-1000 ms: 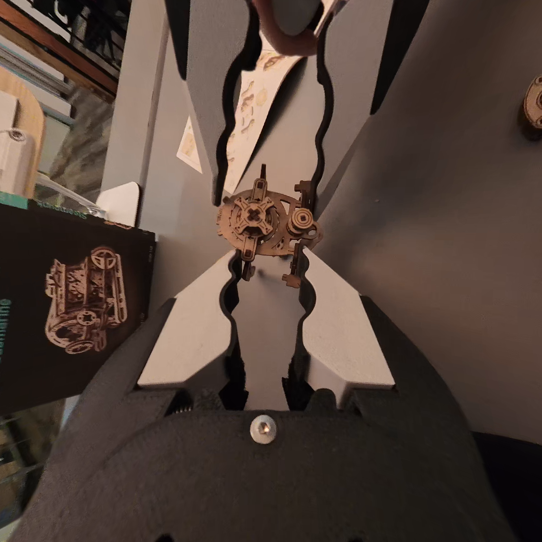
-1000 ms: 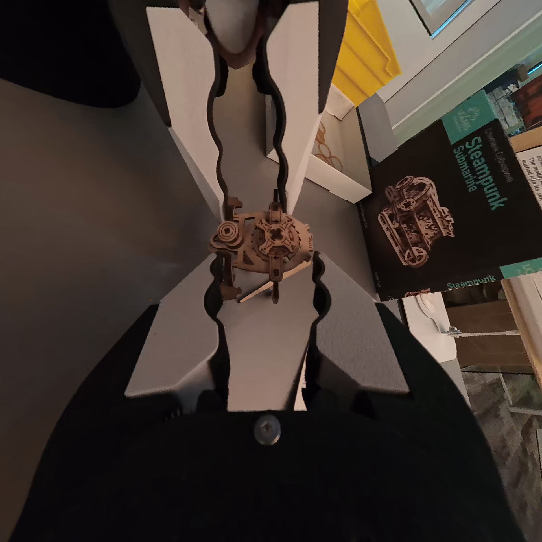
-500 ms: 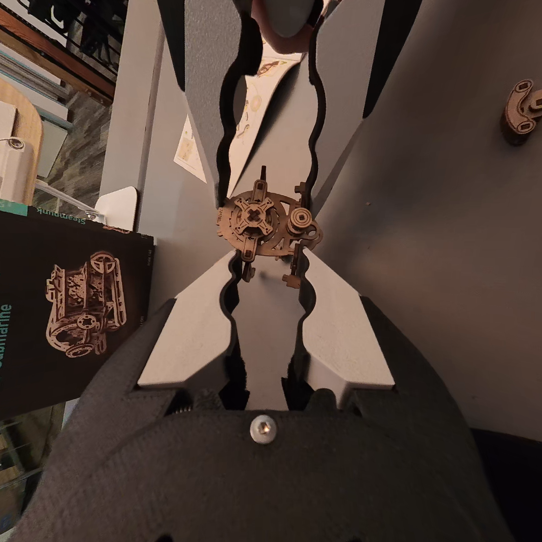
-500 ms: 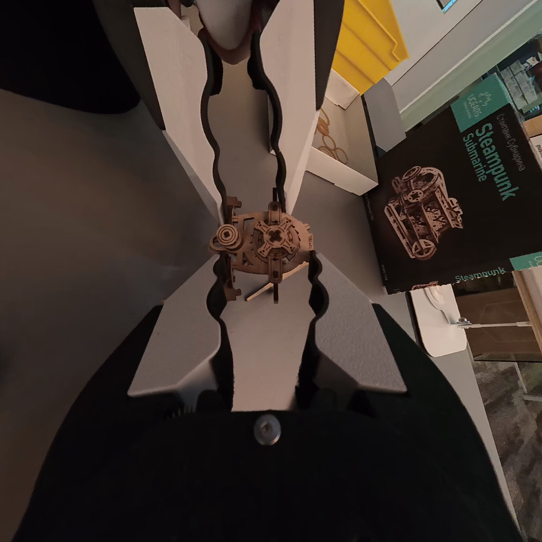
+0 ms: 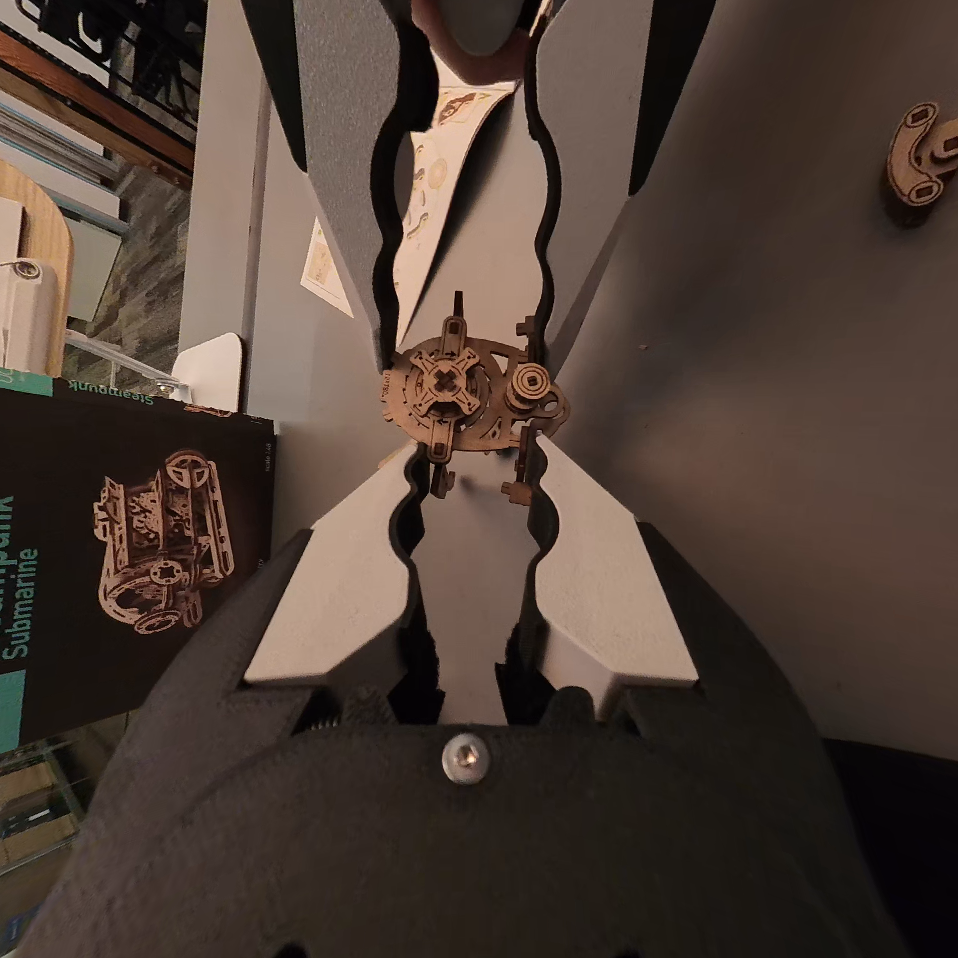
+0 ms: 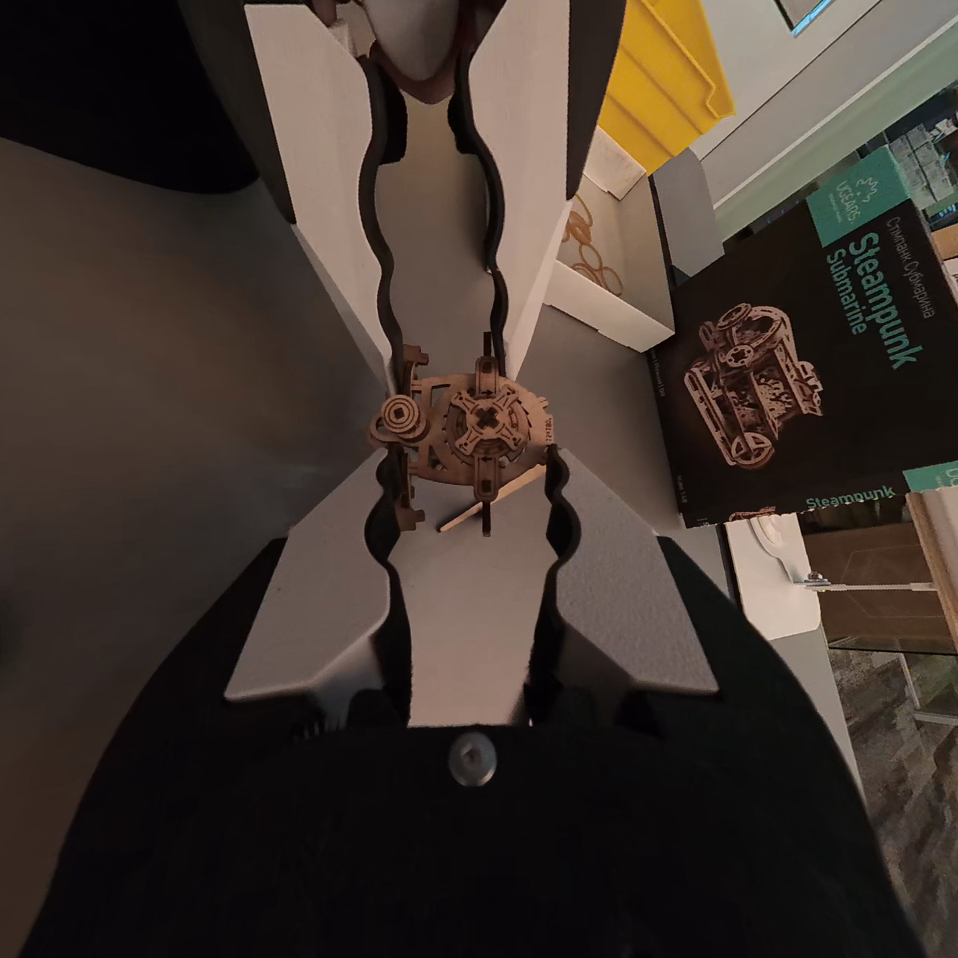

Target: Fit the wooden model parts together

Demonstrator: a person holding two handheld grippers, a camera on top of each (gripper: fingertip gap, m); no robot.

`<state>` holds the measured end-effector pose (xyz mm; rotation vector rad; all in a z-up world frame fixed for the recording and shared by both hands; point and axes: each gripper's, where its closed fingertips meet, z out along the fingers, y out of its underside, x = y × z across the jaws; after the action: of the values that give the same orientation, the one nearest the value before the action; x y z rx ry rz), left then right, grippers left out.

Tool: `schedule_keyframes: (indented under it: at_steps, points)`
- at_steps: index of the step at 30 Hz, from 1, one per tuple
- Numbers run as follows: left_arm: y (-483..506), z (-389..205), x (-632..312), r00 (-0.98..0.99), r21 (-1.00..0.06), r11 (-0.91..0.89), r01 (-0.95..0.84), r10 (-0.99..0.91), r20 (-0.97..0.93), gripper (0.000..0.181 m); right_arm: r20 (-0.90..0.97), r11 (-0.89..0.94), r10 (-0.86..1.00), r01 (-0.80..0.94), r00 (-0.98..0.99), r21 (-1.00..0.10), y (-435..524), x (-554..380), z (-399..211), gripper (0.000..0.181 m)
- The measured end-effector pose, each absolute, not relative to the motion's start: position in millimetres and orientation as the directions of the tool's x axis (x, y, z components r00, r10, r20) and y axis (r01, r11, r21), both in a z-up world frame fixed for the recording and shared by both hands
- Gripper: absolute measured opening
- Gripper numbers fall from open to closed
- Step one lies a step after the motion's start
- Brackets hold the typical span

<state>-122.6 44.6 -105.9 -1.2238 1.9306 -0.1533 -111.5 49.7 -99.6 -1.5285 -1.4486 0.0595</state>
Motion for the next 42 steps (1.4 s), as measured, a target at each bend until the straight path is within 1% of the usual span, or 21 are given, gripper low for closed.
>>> schedule_keyframes:
  at_steps: [2, 5, 7, 12, 18, 25, 29, 30, 31, 32, 33, 34, 36, 37, 38, 41, 42]
  points:
    - [44.7, -106.4, -122.4, -0.186, -0.496, 0.517, -0.697, -0.799, -0.572, 0.036, 0.558, 0.208, 0.781, 0.727, 0.280, -0.655, 49.8, -111.2, -100.0, 0.056]
    - [47.9, -104.3, -119.8, -0.152, -0.544, 0.487, -0.684, -0.823, -0.547, 0.037, 0.560, 0.202, 0.773, 0.721, 0.297, -0.662, 52.9, -108.5, -97.7, 0.056]
    - [48.2, -103.5, -119.7, -0.153, -0.557, 0.500, -0.663, -0.819, -0.554, 0.037, 0.560, 0.198, 0.771, 0.721, 0.304, -0.664, 53.6, -108.2, -97.4, 0.056]
    - [47.4, -104.7, -122.1, -0.200, -0.500, 0.579, -0.644, -0.759, -0.620, 0.044, 0.584, 0.201, 0.754, 0.742, 0.300, -0.640, 55.3, -104.5, -97.3, 0.056]
    - [42.7, -93.3, -121.3, -0.188, -0.558, 0.571, -0.602, -0.781, -0.596, 0.034, 0.591, 0.212, 0.752, 0.742, 0.292, -0.636, 53.4, -105.9, -96.2, 0.056]
    - [37.6, -99.0, -123.4, -0.249, -0.505, 0.624, -0.597, -0.742, -0.622, 0.033, 0.610, 0.236, 0.750, 0.757, 0.257, -0.609, 49.2, -109.5, -100.1, 0.055]
    - [38.8, -97.9, -124.1, -0.235, -0.537, 0.584, -0.608, -0.779, -0.581, 0.031, 0.589, 0.227, 0.762, 0.741, 0.269, -0.632, 48.0, -111.4, -99.4, 0.055]
    - [45.7, -86.6, -122.7, -0.179, -0.545, 0.603, -0.582, -0.749, -0.638, 0.000, 0.584, 0.243, 0.772, 0.734, 0.248, -0.634, 43.9, -115.7, -101.3, 0.055]
    - [40.1, -81.1, -121.6, -0.183, -0.568, 0.628, -0.532, -0.740, -0.647, 0.000, 0.598, 0.258, 0.765, 0.738, 0.238, -0.624, 43.0, -117.7, -101.3, 0.055]
    - [37.2, -83.7, -122.3, -0.204, -0.571, 0.619, -0.539, -0.754, -0.625, 0.000, 0.628, 0.257, 0.740, 0.762, 0.240, -0.594, 47.1, -114.4, -100.5, 0.055]
    - [34.8, -90.0, -123.5, -0.242, -0.552, 0.618, -0.560, -0.759, -0.605, 0.000, 0.673, 0.257, 0.694, 0.786, 0.254, -0.562, 54.5, -107.1, -95.4, 0.055]
    - [36.5, -93.0, -123.7, -0.248, -0.526, 0.634, -0.567, -0.740, -0.625, 0.000, 0.666, 0.247, 0.696, 0.783, 0.267, -0.571, 56.6, -102.8, -93.0, 0.055]
    - [46.4, -88.8, -123.9, -0.207, -0.467, 0.684, -0.561, -0.662, -0.721, 0.000, 0.583, 0.197, 0.745, 0.729, 0.323, -0.656, 57.1, -98.6, -88.9, 0.055]
    - [50.6, -81.5, -123.5, -0.167, -0.463, 0.694, -0.551, -0.636, -0.753, 0.001, 0.571, 0.189, 0.746, 0.713, 0.343, -0.675, 59.3, -95.3, -84.4, 0.055]
    - [51.2, -76.1, -123.3, -0.142, -0.490, 0.682, -0.544, -0.650, -0.747, 0.008, 0.565, 0.186, 0.745, 0.704, 0.353, -0.685, 60.7, -92.6, -81.3, 0.055]
    - [49.1, -66.3, -121.7, -0.097, -0.614, 0.585, -0.529, -0.761, -0.641, 0.044, 0.536, 0.182, 0.766, 0.681, 0.354, -0.710, 58.9, -92.9, -80.4, 0.055]
    - [49.5, -64.4, -121.5, -0.087, -0.637, 0.563, -0.526, -0.781, -0.619, 0.051, 0.520, 0.172, 0.781, 0.682, 0.345, -0.711, 57.1, -94.6, -83.5, 0.055]
